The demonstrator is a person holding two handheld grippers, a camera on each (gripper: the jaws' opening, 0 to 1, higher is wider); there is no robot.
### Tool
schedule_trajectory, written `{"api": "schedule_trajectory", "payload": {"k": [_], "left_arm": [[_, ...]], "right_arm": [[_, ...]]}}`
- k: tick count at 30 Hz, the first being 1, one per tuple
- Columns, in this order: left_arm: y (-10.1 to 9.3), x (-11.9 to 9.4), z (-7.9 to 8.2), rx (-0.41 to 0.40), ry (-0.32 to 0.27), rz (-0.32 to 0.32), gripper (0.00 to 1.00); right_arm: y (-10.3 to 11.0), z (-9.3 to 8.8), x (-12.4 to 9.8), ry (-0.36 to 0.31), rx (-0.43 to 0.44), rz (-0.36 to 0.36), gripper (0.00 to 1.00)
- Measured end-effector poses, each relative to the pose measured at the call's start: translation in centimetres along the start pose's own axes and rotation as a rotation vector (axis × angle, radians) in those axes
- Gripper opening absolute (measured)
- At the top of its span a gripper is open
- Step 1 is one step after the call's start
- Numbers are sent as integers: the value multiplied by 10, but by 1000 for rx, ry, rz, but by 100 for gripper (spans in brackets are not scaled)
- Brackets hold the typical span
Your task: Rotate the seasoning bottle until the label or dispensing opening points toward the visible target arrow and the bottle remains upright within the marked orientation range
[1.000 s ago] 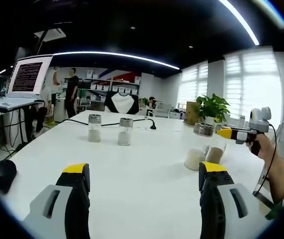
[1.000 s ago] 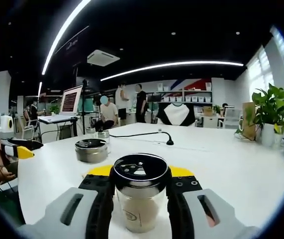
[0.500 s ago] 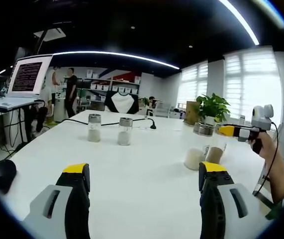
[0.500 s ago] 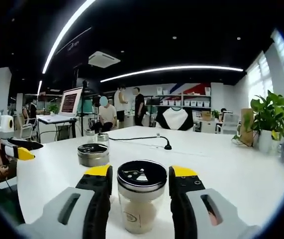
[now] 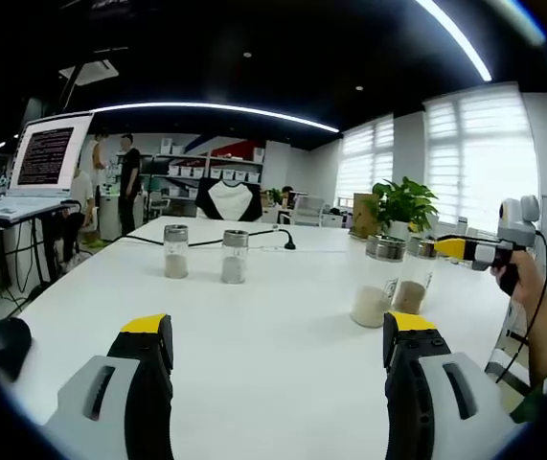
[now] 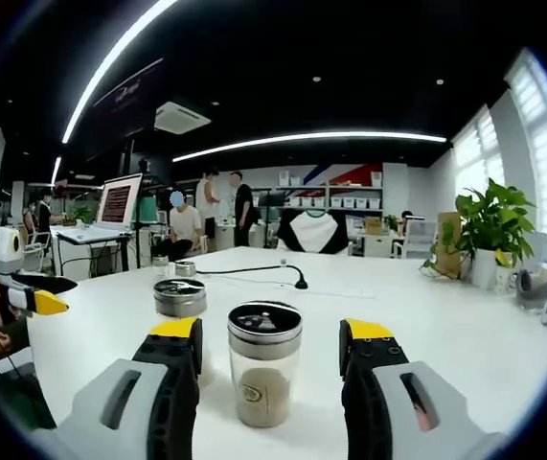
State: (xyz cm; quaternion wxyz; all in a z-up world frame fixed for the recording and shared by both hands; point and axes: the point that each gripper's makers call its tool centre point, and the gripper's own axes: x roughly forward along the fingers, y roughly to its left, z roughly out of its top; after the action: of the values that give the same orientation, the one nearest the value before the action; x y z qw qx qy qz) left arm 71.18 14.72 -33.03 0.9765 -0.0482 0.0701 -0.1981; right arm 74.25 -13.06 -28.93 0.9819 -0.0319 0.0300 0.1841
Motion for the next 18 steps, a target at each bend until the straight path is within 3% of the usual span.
{"api": "schedule_trajectory", "payload": {"k": [4, 7, 18], "left_arm": [[0, 0, 1, 7, -8, -1, 96], [-3, 2, 3, 7, -25, -10, 96], [-17, 7, 3, 22, -39, -41, 96]], "right_arm": [[11, -9, -11, 5, -7, 12, 59], [22, -15, -14, 7, 35, 43, 59], [42, -33, -34, 13, 82, 6, 68]]}}
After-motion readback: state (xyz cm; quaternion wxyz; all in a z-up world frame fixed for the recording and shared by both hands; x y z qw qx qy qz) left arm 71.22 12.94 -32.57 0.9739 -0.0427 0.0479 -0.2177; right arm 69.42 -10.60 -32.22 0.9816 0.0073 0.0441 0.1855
